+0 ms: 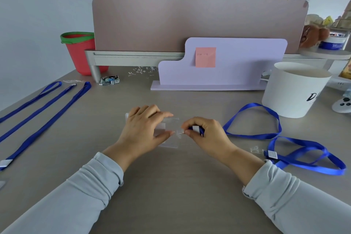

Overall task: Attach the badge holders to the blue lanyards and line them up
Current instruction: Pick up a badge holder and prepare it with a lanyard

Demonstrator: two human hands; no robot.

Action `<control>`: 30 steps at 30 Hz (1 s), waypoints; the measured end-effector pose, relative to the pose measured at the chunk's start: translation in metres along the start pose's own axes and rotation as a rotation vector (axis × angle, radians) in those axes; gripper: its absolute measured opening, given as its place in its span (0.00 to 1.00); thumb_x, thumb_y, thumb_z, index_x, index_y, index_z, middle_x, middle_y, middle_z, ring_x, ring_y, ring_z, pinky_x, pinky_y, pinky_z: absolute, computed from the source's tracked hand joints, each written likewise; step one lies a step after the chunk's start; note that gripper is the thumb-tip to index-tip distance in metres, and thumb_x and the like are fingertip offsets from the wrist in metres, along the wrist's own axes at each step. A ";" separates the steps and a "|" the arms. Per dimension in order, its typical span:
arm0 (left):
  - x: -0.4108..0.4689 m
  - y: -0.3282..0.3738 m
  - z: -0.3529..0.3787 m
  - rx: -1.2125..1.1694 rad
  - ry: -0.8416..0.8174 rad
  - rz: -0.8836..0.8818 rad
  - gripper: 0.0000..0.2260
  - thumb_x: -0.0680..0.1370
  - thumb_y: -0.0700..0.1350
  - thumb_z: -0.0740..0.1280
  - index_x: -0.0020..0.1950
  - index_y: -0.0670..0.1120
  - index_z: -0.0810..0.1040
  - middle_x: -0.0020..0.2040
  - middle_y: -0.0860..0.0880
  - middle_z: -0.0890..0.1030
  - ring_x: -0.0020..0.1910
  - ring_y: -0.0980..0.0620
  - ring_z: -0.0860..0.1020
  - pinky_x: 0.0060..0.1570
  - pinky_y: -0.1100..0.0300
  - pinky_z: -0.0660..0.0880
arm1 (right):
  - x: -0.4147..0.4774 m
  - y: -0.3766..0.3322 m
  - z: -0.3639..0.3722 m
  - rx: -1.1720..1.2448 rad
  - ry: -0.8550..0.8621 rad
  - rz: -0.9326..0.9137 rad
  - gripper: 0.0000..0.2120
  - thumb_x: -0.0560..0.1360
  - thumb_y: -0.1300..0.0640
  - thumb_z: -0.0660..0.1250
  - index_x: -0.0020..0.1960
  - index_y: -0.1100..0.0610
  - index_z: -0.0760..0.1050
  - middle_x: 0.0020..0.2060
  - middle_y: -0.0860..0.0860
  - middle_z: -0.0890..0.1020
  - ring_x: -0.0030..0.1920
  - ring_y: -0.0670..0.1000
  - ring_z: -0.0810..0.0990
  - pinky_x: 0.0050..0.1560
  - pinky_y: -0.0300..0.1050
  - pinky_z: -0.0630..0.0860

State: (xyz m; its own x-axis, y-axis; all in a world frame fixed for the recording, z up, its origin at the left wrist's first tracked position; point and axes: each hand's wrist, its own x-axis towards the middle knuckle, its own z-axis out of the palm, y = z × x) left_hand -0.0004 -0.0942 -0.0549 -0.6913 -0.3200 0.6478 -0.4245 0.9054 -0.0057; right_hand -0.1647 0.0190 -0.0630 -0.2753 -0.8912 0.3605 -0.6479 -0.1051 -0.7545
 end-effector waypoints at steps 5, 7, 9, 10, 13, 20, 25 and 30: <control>0.001 0.001 -0.003 -0.011 -0.033 0.006 0.23 0.68 0.65 0.61 0.51 0.50 0.81 0.38 0.53 0.75 0.37 0.52 0.76 0.43 0.61 0.60 | -0.002 -0.005 0.001 0.007 -0.038 -0.007 0.08 0.74 0.63 0.66 0.48 0.52 0.71 0.38 0.40 0.80 0.45 0.41 0.79 0.46 0.26 0.72; 0.001 0.001 -0.003 -0.008 -0.024 -0.001 0.22 0.68 0.65 0.61 0.48 0.50 0.81 0.38 0.53 0.75 0.36 0.51 0.76 0.43 0.61 0.60 | -0.003 -0.006 0.000 0.002 -0.041 -0.008 0.08 0.74 0.63 0.66 0.48 0.51 0.71 0.39 0.42 0.80 0.45 0.41 0.80 0.46 0.27 0.72; 0.001 0.001 -0.004 -0.004 -0.004 -0.012 0.21 0.68 0.65 0.61 0.44 0.50 0.80 0.36 0.53 0.75 0.35 0.51 0.76 0.42 0.60 0.60 | -0.003 -0.007 0.000 -0.005 -0.035 -0.016 0.08 0.74 0.63 0.66 0.49 0.51 0.73 0.40 0.44 0.81 0.43 0.39 0.79 0.44 0.25 0.71; 0.001 0.002 -0.004 -0.002 0.005 -0.019 0.20 0.68 0.65 0.61 0.43 0.50 0.79 0.36 0.54 0.74 0.34 0.51 0.76 0.42 0.60 0.60 | -0.004 -0.007 -0.001 -0.009 -0.031 -0.026 0.08 0.74 0.62 0.67 0.50 0.52 0.74 0.40 0.44 0.80 0.40 0.38 0.78 0.42 0.25 0.71; 0.001 0.002 -0.006 0.000 0.011 -0.027 0.18 0.68 0.65 0.61 0.38 0.50 0.75 0.34 0.55 0.74 0.33 0.52 0.75 0.41 0.60 0.58 | -0.005 -0.009 0.000 0.001 -0.032 -0.044 0.12 0.70 0.58 0.72 0.52 0.53 0.76 0.38 0.43 0.80 0.34 0.42 0.75 0.37 0.30 0.72; 0.002 0.002 -0.006 -0.030 0.017 -0.029 0.18 0.66 0.65 0.62 0.34 0.50 0.72 0.33 0.57 0.74 0.33 0.53 0.73 0.40 0.61 0.56 | -0.006 -0.011 0.002 0.023 0.006 -0.032 0.08 0.70 0.63 0.72 0.49 0.57 0.79 0.38 0.48 0.82 0.33 0.37 0.75 0.37 0.27 0.69; 0.001 0.002 -0.010 -0.001 0.005 -0.007 0.17 0.65 0.65 0.61 0.34 0.51 0.74 0.35 0.58 0.77 0.36 0.54 0.76 0.41 0.61 0.54 | -0.008 -0.014 0.002 0.026 0.006 -0.056 0.07 0.70 0.66 0.71 0.47 0.60 0.79 0.36 0.47 0.82 0.33 0.34 0.76 0.37 0.24 0.68; 0.003 0.007 -0.014 0.050 -0.033 0.059 0.11 0.66 0.61 0.65 0.36 0.56 0.81 0.35 0.59 0.81 0.39 0.57 0.79 0.43 0.59 0.55 | -0.007 -0.011 0.004 -0.028 0.016 -0.087 0.07 0.70 0.64 0.72 0.46 0.59 0.76 0.36 0.46 0.82 0.34 0.35 0.75 0.36 0.26 0.68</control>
State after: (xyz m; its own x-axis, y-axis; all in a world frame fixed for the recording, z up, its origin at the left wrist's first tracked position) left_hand 0.0030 -0.0849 -0.0424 -0.7346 -0.2763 0.6196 -0.4107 0.9081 -0.0820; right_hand -0.1526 0.0247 -0.0589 -0.2282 -0.8721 0.4328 -0.6896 -0.1690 -0.7042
